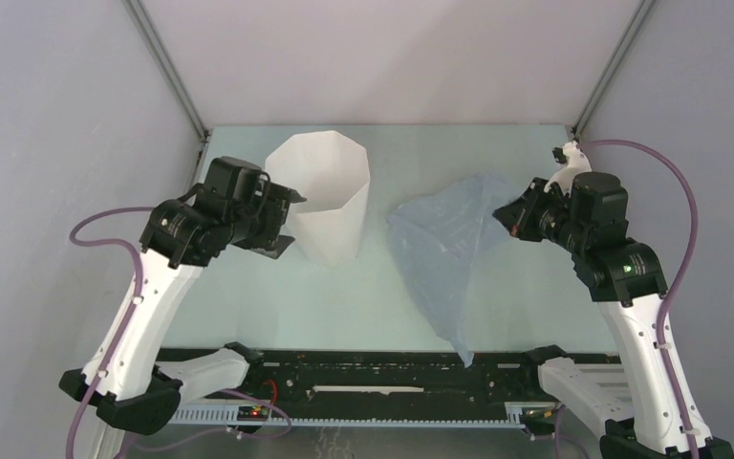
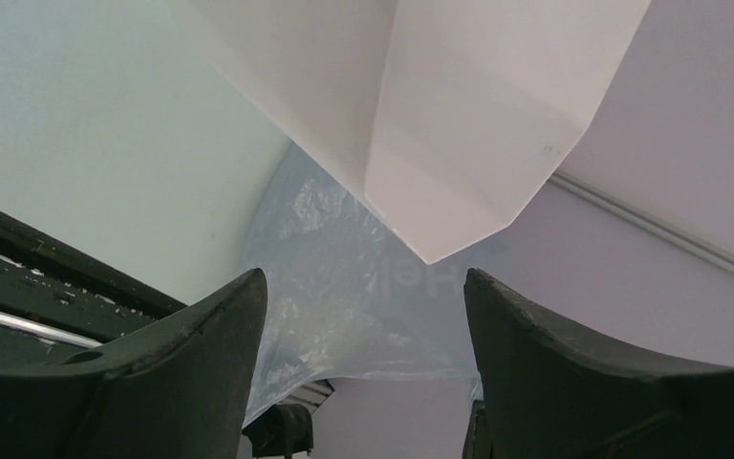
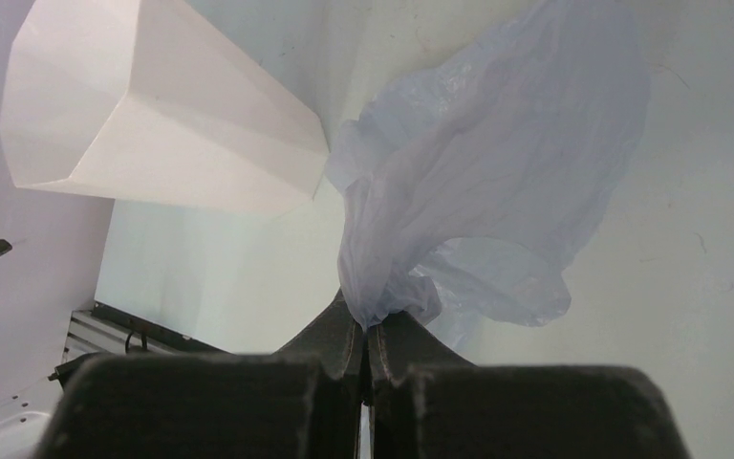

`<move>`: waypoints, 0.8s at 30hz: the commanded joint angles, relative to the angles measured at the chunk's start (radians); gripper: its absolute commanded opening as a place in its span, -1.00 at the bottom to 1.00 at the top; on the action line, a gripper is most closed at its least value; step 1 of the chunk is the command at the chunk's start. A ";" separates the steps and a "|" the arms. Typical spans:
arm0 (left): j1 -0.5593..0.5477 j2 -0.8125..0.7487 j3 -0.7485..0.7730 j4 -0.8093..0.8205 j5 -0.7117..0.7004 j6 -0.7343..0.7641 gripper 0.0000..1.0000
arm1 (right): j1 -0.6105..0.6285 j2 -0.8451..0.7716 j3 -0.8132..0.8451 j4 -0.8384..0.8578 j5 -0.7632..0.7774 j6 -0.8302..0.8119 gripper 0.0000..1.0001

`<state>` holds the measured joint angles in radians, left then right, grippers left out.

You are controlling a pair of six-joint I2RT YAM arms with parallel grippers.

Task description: Put the trash bags into the trash bin

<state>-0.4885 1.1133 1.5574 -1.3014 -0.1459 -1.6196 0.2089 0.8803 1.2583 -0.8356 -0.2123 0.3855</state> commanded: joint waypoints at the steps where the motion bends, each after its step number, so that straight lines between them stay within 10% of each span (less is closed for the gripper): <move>1: 0.009 0.003 -0.030 0.006 -0.070 -0.014 0.57 | -0.006 -0.003 -0.010 0.024 -0.019 0.019 -1.00; 12: 0.033 0.140 -0.020 -0.023 -0.104 0.050 0.21 | -0.007 -0.048 -0.039 0.008 -0.008 0.023 -1.00; 24: 0.020 0.173 0.078 -0.103 -0.017 0.045 -0.67 | -0.006 -0.083 -0.068 0.016 0.005 0.032 -1.00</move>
<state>-0.4591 1.3216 1.5768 -1.3849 -0.2016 -1.5558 0.2089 0.8108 1.1961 -0.8413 -0.2184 0.4038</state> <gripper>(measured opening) 0.211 0.008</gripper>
